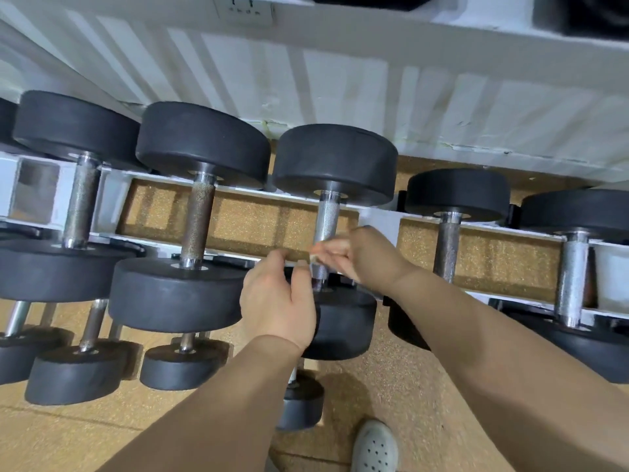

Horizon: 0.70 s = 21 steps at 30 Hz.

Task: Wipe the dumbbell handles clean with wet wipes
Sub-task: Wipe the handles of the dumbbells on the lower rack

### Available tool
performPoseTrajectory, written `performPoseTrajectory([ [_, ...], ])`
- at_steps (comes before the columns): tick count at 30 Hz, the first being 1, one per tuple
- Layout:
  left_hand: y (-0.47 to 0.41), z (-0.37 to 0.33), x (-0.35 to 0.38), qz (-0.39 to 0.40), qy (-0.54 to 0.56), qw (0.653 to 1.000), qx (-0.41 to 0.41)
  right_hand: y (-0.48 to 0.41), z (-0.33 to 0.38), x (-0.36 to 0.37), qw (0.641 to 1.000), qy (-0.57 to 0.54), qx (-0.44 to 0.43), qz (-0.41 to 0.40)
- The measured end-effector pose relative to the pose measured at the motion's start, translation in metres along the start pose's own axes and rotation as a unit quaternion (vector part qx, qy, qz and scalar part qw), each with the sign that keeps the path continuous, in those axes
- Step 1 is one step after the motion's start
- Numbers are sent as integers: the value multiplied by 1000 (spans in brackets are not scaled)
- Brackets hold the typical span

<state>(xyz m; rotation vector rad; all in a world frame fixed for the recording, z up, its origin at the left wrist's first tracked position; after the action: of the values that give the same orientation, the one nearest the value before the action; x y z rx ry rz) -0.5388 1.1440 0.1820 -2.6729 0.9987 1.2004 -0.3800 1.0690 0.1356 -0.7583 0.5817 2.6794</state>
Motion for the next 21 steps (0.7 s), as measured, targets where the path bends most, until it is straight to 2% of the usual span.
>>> performPoseTrajectory([
  [2,0,0,1,-4,4,1000,5,9,1,1,994,63,-44,82],
  [4,0,0,1,-8,3,1000,6,8,-3,0,991,77,-99,56],
  [6,0,0,2,-11,4,1000,10,-1,-7,-6,997,9,-67,-33],
  [9,-1,1,4,-13,6,1000,5,-17,-3,-19,985,-102,-1,-137],
  [12,0,3,5,-19,14,1000,3,-16,3,-11,977,-158,65,-130],
  [15,0,2,6,-23,21,1000,-5,-2,-1,3,975,-160,120,-93],
  [18,0,2,6,-29,7,1000,0,2,-1,10,975,-171,108,-88],
  [21,1,1,7,-31,4,999,-9,-12,-2,6,969,-165,80,-163],
])
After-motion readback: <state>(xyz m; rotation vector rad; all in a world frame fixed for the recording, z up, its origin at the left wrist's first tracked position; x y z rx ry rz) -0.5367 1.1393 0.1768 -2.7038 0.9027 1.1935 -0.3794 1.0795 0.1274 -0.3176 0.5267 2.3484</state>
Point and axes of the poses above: each hand's wrist, its own y-axis away from the middle knuckle, its own x-axis out of the palm, z = x × y, the point moved 1 cm from there along -y, towards the middle knuckle, and after that the axes turned 6 degrees about x, right-handed, at the moved point
